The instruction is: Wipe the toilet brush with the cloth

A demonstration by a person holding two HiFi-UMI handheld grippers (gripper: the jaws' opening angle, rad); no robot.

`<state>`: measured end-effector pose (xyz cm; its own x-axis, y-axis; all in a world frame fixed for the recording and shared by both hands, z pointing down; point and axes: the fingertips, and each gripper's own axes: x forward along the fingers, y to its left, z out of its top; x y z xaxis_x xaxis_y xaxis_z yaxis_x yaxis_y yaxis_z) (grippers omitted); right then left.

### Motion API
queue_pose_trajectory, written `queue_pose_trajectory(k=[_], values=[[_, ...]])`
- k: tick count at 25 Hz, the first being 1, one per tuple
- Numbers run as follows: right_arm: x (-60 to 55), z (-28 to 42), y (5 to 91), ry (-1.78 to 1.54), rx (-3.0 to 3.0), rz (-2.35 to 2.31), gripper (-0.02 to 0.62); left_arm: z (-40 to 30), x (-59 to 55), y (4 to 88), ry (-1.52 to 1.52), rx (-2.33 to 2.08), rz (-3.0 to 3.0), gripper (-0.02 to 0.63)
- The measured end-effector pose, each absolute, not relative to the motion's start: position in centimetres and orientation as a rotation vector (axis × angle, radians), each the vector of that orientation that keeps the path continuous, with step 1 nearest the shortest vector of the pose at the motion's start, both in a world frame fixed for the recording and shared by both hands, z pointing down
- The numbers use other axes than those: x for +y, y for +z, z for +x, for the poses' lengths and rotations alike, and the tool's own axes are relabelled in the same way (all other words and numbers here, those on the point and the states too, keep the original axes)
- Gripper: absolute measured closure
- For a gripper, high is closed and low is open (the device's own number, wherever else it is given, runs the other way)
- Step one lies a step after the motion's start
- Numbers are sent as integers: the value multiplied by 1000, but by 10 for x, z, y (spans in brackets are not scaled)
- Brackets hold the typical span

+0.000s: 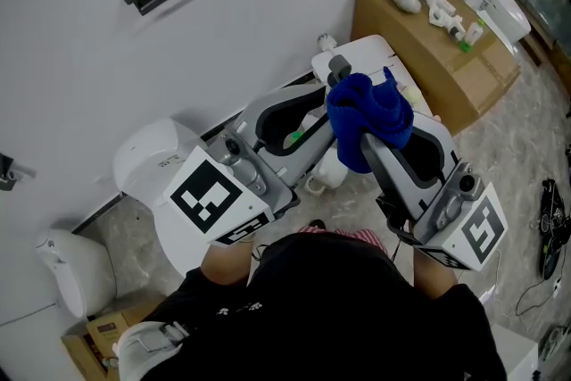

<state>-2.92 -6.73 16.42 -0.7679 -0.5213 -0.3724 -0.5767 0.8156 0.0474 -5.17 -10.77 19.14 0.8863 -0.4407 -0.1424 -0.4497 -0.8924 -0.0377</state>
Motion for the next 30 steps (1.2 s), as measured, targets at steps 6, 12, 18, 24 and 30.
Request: queue_pose_trajectory(k=[6,12,18,24,30], values=[[-68,-32,172,219,2683,-837,532,-48,-109,190,207,718,-2983,515],[-71,-32,185,168,2701,-843,532,-50,-113,191,210,742,-2983,515],[-73,-37,194,116,2710,-840,532,-54,-117,194,207,760,-2987,515],[-78,-40,209,102,2739,-864,532,-59,-119,195,212,780,-2984,515],[-82,-47,220,61,2748,-872,532,-64,-121,194,224,792,-2983,515]])
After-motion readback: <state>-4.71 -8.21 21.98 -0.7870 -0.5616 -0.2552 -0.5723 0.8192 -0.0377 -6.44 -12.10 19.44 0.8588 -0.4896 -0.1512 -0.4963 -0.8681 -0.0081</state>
